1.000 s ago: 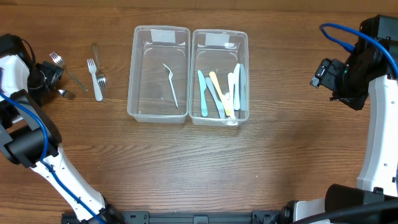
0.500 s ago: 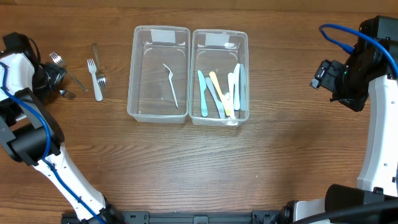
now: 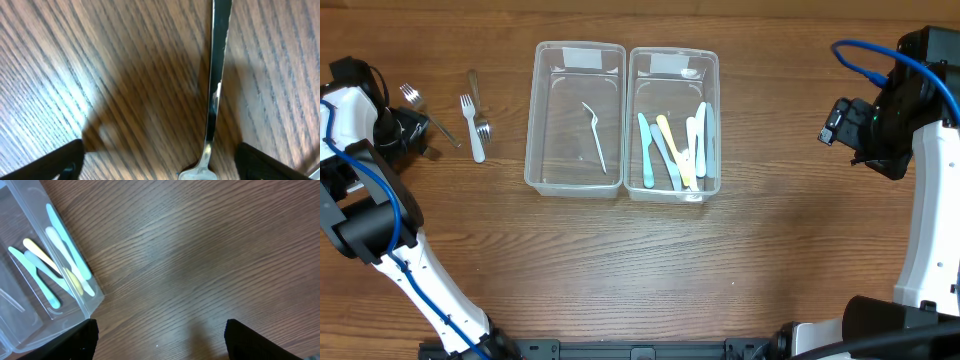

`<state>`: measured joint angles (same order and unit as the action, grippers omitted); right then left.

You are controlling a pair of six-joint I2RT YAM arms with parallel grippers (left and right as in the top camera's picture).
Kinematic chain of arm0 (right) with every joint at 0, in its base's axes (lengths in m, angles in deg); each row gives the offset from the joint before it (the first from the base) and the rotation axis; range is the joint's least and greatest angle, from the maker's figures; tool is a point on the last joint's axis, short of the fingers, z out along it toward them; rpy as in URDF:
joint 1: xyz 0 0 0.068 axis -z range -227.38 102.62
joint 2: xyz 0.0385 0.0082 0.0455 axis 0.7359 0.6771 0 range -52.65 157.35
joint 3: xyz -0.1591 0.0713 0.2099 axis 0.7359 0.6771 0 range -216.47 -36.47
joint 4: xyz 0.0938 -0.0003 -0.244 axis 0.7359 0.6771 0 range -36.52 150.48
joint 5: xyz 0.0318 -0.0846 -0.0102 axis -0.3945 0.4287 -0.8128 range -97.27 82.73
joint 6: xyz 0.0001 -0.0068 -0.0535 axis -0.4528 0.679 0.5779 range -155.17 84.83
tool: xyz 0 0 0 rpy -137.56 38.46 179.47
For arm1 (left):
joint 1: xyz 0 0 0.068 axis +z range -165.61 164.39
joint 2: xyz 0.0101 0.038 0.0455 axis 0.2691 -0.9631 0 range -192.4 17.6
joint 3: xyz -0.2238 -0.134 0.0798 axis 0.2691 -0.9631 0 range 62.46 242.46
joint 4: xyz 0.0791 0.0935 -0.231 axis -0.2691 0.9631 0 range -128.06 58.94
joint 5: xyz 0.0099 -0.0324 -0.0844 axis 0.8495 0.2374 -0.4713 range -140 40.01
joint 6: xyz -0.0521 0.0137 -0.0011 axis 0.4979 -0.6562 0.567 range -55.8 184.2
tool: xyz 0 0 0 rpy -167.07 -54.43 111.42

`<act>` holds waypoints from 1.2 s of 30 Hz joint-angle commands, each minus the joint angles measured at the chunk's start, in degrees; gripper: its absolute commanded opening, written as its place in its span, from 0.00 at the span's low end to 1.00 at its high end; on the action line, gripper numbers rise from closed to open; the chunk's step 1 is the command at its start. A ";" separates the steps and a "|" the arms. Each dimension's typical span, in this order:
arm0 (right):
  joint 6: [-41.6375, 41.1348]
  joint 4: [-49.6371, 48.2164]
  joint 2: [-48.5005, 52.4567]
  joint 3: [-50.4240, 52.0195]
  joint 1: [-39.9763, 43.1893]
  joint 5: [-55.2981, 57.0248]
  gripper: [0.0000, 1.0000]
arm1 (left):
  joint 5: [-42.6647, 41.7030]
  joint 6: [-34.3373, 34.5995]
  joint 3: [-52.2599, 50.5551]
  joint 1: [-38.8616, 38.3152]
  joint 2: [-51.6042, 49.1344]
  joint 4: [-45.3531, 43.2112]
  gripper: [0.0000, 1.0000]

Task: Pack container
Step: 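Lower left gripper onto the black-handled metal fork and close, then carry the black-handled fork into the left container and release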

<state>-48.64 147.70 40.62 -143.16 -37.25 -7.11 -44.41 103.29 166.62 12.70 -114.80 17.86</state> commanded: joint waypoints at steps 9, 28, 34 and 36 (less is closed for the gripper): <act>0.24 0.46 -0.59 -0.13 0.02 -0.31 0.83 | 0.81 0.28 -0.57 -0.22 -1.31 1.03 0.22; 0.20 0.44 -0.59 -0.13 0.02 -0.31 0.83 | 0.76 -1.97 -0.48 -0.28 -1.25 0.83 0.04; 0.20 0.02 -0.59 -0.13 0.02 -0.31 0.83 | 0.48 -5.73 -0.37 -2.95 4.07 2.25 0.04; 0.20 -0.09 -0.59 -0.13 0.02 -0.31 0.83 | 0.33 -5.88 -0.37 -4.85 8.07 2.78 0.04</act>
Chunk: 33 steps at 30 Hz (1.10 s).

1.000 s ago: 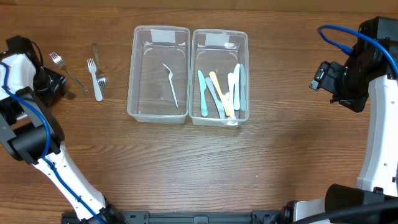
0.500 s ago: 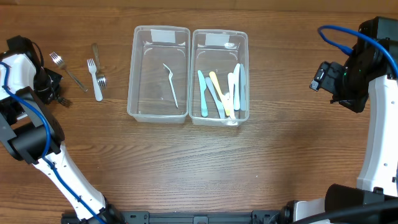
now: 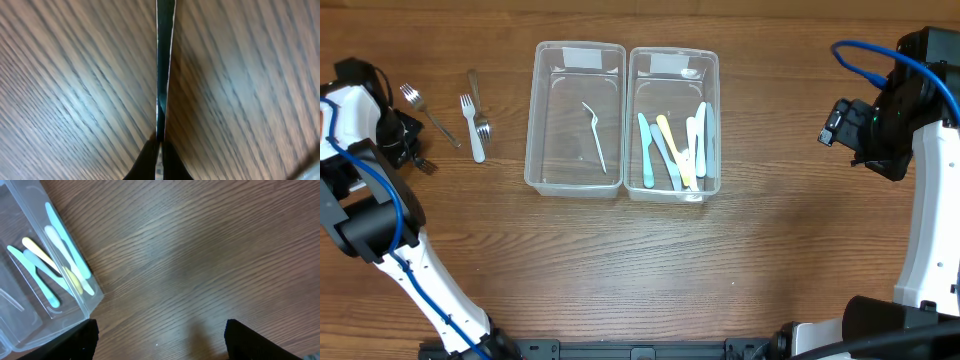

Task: Pack container
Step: 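Carry the black-handled fork into the left container and release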

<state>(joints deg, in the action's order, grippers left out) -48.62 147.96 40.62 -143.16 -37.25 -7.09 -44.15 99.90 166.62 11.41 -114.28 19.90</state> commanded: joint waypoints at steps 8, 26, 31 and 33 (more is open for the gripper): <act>0.15 -1.03 -0.59 -0.13 0.02 -0.35 0.84 | 0.11 -7.93 -0.37 -21.73 29.70 1.79 0.04; 0.20 -1.05 -0.59 -0.13 0.02 -1.40 0.83 | -2.93 -8.52 -0.39 -47.21 14.78 0.59 0.04; 0.20 -0.87 -0.59 -0.13 0.02 -1.40 0.83 | -3.37 -8.76 -0.39 -46.86 9.92 2.05 0.08; 0.20 -0.87 -0.59 -0.13 0.02 -1.40 0.83 | -3.32 -10.19 -0.39 -46.86 9.75 2.38 0.21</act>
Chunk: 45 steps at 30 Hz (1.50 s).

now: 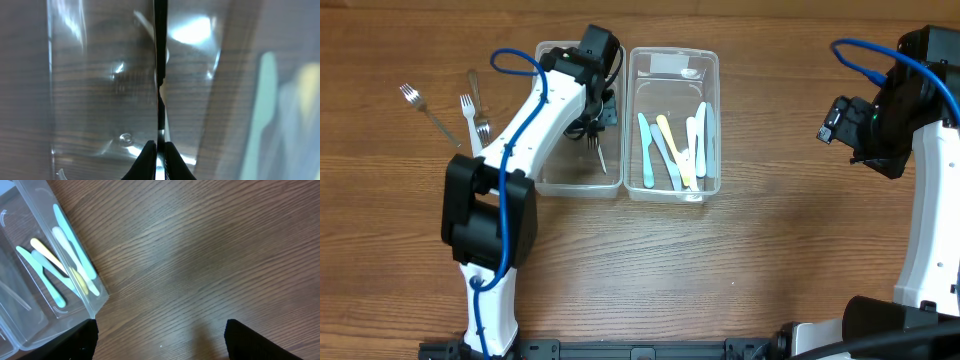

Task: Pack container
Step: 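Carry the black-handled fork into the left container and release, then move left gripper to the silver metal fork and close on it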

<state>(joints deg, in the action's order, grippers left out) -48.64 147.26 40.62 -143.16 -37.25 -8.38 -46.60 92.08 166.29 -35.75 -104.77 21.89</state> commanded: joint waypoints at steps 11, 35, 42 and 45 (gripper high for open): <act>0.22 -0.22 -0.59 -0.13 0.02 -0.09 0.83 | 3.02 -5.18 6.14 4.35 8.76 2.38 0.44; 0.22 -0.13 -0.59 -0.13 0.02 -0.11 0.83 | -1.95 6.38 8.46 42.27 -2.80 3.87 0.87; 0.24 1.05 -0.59 -0.13 0.02 -0.09 0.83 | -1.99 6.40 8.46 42.29 -11.76 1.64 0.87; 0.24 1.31 -0.59 -0.13 0.02 -0.09 0.83 | -1.97 6.45 8.46 42.29 -14.25 0.94 0.88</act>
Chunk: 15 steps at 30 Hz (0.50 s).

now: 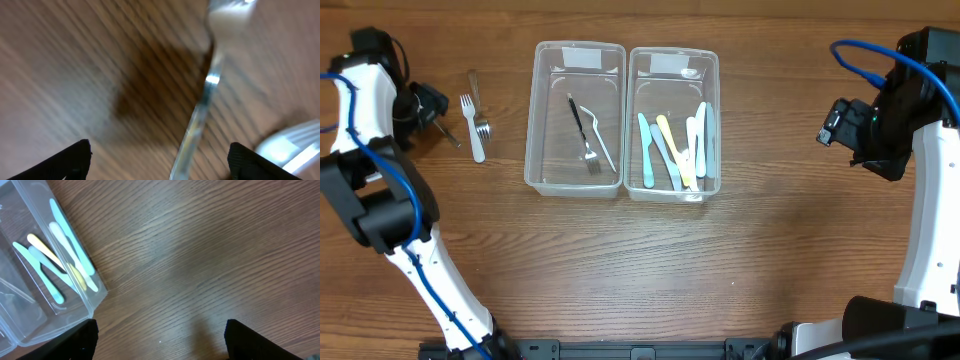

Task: Pack container
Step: 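Move left gripper to the silver metal fork and close on it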

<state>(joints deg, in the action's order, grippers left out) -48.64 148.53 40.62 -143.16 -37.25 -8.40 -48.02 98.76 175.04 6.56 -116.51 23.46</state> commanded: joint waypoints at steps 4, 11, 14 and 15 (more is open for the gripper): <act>0.26 0.04 -0.59 -0.13 0.02 -0.04 0.83 | -0.28 0.15 -0.28 -0.07 -3.63 -2.34 0.90; 0.24 0.04 -0.59 -0.13 0.02 -0.04 0.83 | -0.04 -0.31 -0.28 -0.13 -3.63 -6.84 0.93; 0.24 0.04 -0.59 -0.13 0.02 -0.04 0.84 | 0.22 -0.31 -0.28 -0.11 -3.63 -8.68 0.93; 0.24 0.04 -0.59 -0.13 0.02 -0.07 0.83 | 0.66 -0.28 -0.28 -0.11 -3.63 -9.18 0.93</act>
<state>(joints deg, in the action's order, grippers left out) -48.62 148.70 40.62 -143.16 -37.25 -8.42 -47.78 98.76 174.95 6.52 -119.33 15.88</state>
